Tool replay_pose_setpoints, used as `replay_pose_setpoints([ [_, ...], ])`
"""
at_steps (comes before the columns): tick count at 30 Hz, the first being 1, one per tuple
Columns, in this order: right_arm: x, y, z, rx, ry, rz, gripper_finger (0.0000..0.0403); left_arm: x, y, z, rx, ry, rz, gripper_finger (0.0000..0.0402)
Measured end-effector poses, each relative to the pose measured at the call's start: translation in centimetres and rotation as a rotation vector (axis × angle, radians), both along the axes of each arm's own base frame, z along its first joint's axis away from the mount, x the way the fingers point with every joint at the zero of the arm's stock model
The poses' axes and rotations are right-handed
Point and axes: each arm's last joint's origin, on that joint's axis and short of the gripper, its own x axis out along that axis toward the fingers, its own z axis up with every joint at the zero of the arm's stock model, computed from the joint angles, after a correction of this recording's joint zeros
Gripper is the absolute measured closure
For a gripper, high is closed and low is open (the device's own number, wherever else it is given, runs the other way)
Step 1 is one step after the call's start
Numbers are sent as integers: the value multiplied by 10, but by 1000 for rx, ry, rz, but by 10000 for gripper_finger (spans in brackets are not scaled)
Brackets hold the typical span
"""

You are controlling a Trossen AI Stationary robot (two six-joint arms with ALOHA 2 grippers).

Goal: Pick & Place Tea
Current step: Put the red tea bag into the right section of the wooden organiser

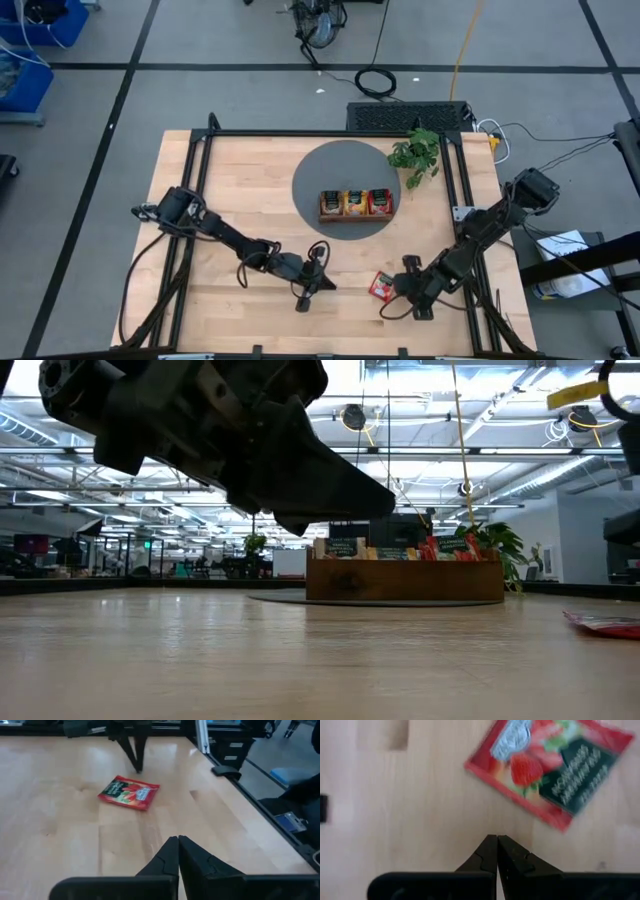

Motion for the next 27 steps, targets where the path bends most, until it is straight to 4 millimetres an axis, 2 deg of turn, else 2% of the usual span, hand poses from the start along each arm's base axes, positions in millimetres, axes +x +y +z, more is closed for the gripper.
replay_pose_setpoints([
  [3,2,-7,-7,17,-32,-12,403,2,4,0,4,-2,30,377],
  [8,6,-18,-13,-59,-96,-38,403,2,7,-1,40,-1,121,381],
  [17,17,-34,-17,-210,-267,-48,403,2,8,-2,73,-1,116,398],
  [27,18,-35,-17,-206,-309,-101,403,2,7,-2,-52,36,129,357],
])
